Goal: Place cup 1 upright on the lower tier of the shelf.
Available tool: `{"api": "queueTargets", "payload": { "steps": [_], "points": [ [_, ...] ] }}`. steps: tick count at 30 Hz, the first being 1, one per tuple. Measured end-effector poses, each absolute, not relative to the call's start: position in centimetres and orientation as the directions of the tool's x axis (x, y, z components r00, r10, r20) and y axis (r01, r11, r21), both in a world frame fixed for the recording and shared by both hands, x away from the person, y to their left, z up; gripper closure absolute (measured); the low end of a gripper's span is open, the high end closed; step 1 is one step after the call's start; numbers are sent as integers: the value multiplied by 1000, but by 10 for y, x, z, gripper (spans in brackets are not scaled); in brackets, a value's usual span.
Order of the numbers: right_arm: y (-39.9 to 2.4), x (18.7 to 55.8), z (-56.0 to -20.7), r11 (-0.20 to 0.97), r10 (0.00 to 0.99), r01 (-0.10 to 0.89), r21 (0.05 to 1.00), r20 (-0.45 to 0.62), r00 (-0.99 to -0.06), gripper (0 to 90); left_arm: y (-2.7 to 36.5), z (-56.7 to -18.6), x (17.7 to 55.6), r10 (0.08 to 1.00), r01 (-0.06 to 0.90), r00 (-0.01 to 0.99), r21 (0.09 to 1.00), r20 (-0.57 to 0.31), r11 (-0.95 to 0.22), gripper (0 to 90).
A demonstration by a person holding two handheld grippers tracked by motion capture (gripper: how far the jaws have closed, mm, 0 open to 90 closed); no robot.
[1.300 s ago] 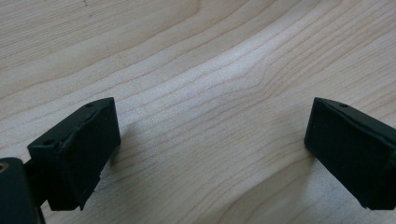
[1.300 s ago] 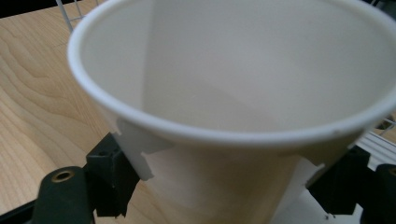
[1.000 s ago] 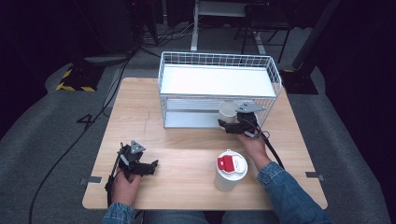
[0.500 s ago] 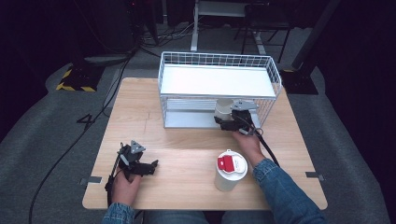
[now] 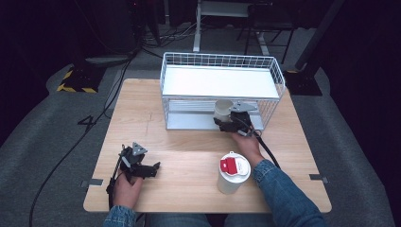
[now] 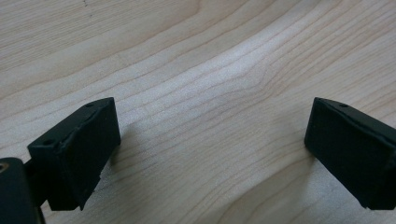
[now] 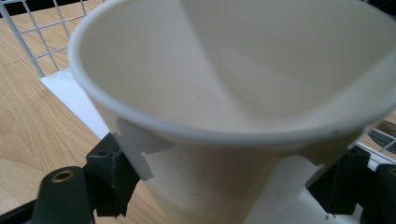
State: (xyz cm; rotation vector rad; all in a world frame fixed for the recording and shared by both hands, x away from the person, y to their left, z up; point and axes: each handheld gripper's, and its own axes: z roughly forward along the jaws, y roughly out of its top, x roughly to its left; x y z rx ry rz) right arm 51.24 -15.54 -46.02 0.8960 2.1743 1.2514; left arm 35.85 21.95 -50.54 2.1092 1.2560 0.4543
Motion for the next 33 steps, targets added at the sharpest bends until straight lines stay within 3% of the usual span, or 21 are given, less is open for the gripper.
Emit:
{"api": "queueTargets", "payload": {
  "steps": [33],
  "points": [
    [-144, 541, -475, 331, 763, 357, 873, -25, -646, 221, 219, -505, 359, 874, 655, 485, 673, -26, -343, 40]
  ]
}}
